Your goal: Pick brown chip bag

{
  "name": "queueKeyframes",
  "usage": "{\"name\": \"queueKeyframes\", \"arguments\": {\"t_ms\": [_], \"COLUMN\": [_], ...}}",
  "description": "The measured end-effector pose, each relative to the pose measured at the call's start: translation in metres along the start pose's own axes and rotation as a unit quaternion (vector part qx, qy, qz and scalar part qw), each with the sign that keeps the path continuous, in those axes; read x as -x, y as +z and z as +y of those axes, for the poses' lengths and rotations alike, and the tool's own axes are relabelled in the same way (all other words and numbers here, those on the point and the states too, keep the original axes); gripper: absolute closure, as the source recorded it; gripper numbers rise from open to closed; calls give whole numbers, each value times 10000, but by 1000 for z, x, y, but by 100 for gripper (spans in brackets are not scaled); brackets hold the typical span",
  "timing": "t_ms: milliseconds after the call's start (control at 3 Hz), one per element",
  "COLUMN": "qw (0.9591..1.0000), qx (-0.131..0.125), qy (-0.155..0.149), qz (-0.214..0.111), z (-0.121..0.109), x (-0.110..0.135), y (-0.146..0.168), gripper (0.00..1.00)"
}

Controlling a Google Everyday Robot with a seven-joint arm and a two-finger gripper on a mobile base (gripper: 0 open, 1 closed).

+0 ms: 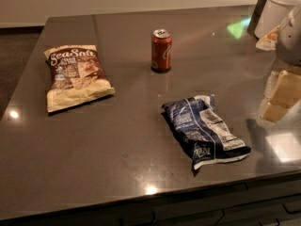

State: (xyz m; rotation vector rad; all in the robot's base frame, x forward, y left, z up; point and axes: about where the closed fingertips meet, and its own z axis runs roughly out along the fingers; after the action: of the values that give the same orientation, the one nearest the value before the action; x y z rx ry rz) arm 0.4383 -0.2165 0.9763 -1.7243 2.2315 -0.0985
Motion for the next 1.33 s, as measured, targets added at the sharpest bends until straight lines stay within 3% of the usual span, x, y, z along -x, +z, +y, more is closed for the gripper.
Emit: {"name": "queueKeyframes", "arguments": {"t_ms": [333,667,1333], "qw": [10000,9999,9983], "qx": [-9,-21,-107], "qy": [1,-22,214], "qz": [-7,-162,-535], "z": [0,-8,-35], "x": [1,27,105], "y": [0,8,44], "gripper": [0,0,0]}}
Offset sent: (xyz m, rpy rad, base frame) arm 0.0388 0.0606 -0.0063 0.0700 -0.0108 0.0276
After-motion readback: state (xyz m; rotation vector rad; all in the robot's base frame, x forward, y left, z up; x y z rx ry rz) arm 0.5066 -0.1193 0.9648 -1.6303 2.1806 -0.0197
